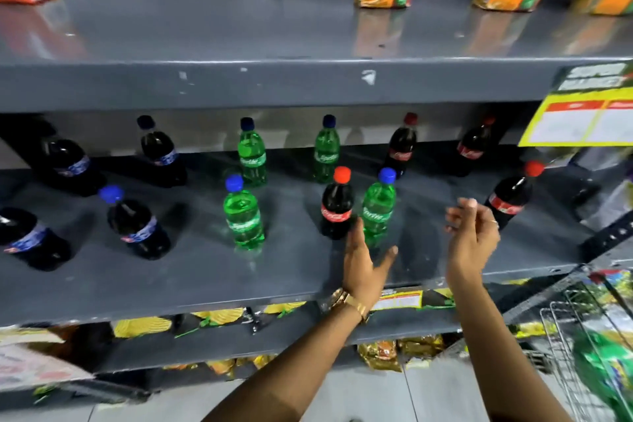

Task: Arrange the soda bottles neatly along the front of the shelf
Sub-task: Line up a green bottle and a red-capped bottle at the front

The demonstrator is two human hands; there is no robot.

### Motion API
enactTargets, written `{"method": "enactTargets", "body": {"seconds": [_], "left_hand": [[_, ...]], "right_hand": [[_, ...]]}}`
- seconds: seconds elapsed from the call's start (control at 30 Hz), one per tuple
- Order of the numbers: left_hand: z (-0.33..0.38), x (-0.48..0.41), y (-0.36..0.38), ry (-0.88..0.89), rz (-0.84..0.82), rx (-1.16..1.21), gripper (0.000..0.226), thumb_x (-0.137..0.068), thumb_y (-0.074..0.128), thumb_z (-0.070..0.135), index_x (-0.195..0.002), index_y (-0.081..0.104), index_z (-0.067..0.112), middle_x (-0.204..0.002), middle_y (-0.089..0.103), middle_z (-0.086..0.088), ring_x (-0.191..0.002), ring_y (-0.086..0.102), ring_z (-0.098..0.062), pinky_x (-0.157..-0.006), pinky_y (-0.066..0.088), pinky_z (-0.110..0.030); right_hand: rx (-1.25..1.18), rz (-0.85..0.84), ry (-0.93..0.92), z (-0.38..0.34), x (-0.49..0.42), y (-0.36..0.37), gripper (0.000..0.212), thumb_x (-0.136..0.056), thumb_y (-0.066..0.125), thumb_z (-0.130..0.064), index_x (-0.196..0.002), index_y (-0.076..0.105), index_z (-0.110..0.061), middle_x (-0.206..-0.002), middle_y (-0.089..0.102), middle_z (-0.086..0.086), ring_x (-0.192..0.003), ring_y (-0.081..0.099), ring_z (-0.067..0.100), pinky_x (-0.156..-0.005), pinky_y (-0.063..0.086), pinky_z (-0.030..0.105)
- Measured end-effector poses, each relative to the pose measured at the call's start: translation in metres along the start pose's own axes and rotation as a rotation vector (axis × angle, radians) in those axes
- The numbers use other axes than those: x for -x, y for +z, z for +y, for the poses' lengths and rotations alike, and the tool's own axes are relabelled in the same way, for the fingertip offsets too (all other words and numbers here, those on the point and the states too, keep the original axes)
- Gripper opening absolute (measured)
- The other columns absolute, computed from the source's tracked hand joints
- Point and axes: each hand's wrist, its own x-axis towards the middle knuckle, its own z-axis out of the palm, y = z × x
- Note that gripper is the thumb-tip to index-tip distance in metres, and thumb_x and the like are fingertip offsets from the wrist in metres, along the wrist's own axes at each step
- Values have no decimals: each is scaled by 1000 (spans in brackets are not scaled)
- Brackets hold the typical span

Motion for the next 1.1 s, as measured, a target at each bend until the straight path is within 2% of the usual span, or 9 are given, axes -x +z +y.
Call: {"method": "enactTargets", "body": {"seconds": [0.2,0.33,0.47,0.53,0.6,0.67,0.77,0.9,1.1], "left_hand": [[8,-31,49,-83,366,-108,64,-87,63,23,-140,33,6,-139,47,-15,-128,39,-34,-111,28,-41],[-3,-17,46,37,288,-177,55,-86,64,36,-129,43,10,-123,57,-9,-112,49,-29,-97,38,-37],[-35,29,23,137,274,-281,55,-80,59,57,-120,47,21,-112,60,1,-103,51,-16,-88,39,-29],[-46,44,7,118,413,-308,50,-77,62,58,-110,47,24,-100,56,5,-94,48,-13,-83,41,-29],[-49,49,-9,44,514,-276,47,-75,62,60,-102,45,25,-95,54,6,-90,44,-10,-79,42,-29],[-50,48,-25,-10,602,-251,50,-75,61,60,-105,48,23,-98,56,3,-92,45,-10,-81,40,-27],[-48,36,-42,-53,644,-238,55,-76,69,48,-113,51,12,-105,59,-7,-99,52,-23,-87,40,-31],[-44,19,-50,-72,619,-185,50,-73,79,31,-108,51,7,-104,61,-11,-98,58,-29,-87,48,-48],[-38,-7,-37,-39,522,-184,51,-68,81,38,-98,48,14,-98,62,-7,-92,61,-26,-80,51,-47]], "right_hand": [[91,-268,57,23,-44,-17,10,-97,53,-19,-100,58,-12,-84,65,7,-76,63,11,-65,51,22],[234,-520,127,37,-59,-8,21,-93,45,8,-104,61,0,-97,63,15,-88,62,20,-83,51,42],[296,-940,189,49,-56,22,37,-89,37,20,-115,57,3,-113,58,13,-85,63,-4,-78,48,16],[323,-1141,235,57,-42,43,37,-88,48,14,-121,51,-3,-123,52,11,-103,58,6,-83,45,13],[359,-1225,167,65,-20,63,61,-74,70,13,-127,47,-6,-123,53,6,-110,52,14,-88,43,10],[329,-1196,136,69,6,81,68,-61,85,4,-118,53,-16,-115,61,3,-106,58,17,-88,45,12],[345,-953,23,66,32,102,53,-50,91,-22,-93,60,-17,-97,68,12,-91,63,26,-76,48,32],[420,-773,-100,62,39,107,44,-51,88,-34,-80,62,-15,-85,65,9,-82,61,23,-65,36,26],[446,-678,-65,59,1,56,60,-51,93,-28,-101,64,-12,-98,73,9,-90,68,22,-83,54,36]]}}
